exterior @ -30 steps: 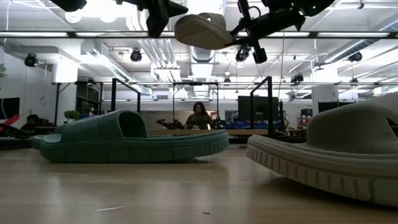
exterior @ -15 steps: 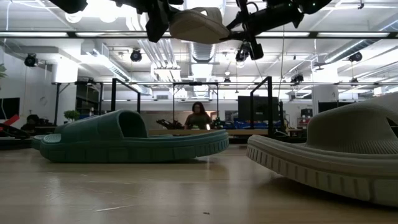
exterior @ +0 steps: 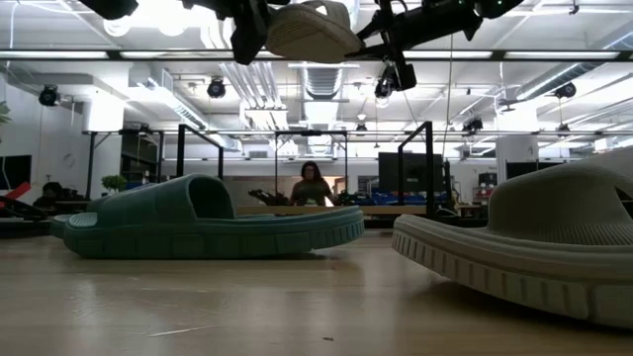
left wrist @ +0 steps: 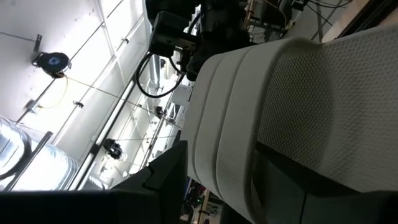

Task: Pick and place slides into the shelf
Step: Put the top gray slipper on the shelf

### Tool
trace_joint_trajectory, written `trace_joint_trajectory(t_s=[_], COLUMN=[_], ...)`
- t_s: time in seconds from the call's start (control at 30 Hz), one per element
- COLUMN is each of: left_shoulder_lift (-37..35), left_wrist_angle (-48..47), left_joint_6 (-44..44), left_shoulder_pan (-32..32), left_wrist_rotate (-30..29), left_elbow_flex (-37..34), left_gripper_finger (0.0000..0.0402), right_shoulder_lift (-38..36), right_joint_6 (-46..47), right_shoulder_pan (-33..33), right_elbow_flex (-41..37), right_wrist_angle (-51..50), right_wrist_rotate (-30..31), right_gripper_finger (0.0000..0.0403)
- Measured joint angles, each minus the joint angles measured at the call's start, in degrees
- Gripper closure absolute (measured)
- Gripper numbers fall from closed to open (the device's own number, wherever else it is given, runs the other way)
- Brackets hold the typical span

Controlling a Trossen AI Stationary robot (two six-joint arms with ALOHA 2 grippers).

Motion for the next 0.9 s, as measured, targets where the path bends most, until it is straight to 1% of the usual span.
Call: trace_joint_trajectory(t_s=[0.1,0.2,0.3,0.4,0.47,0.57,0.67,0.77,0.83,0.9], left_shoulder_lift=[0.0,0.0,0.0,0.0,0.0,0.0,0.0,0.0,0.0,0.0], left_wrist_angle=[0.0,0.0,0.0,0.4,1.9,2.7,2.5,2.1,1.9,2.1], left_joint_6=[0.0,0.0,-0.1,-0.2,-2.4,-5.8,-5.6,-5.5,-5.5,-5.6], left_shoulder_pan=[0.0,0.0,0.0,0.0,0.0,-0.1,-0.1,-0.1,-0.1,0.0], left_wrist_rotate=[0.0,0.0,0.1,0.2,-0.4,-3.4,-3.9,-4.4,-4.7,-5.1], left_elbow_flex=[0.0,0.0,0.0,0.0,0.1,1.6,3.0,3.8,3.8,3.8], left_gripper_finger=[0.0256,0.0282,0.032,0.0367,0.0391,0.0397,0.0399,0.04,0.04,0.04], right_shoulder_lift=[0.0,0.0,0.0,0.0,0.0,0.0,0.0,0.0,0.0,0.0], right_joint_6=[0.0,0.0,-0.1,-0.3,-0.8,-0.9,-1.6,-2.7,-3.2,-3.4], right_shoulder_pan=[0.2,0.2,0.2,0.2,0.2,0.5,0.5,0.6,0.5,0.5], right_elbow_flex=[0.0,0.0,0.0,0.1,0.1,0.1,0.1,0.1,0.1,0.1], right_wrist_angle=[0.0,0.1,0.2,0.3,0.5,0.8,1.1,1.4,2.0,2.9], right_wrist_rotate=[0.0,0.0,-0.2,-0.6,-1.4,-1.5,-1.3,0.2,0.7,1.1], right_gripper_finger=[0.0356,0.0356,0.0356,0.0356,0.0356,0.0356,0.0356,0.0355,0.0334,0.0299])
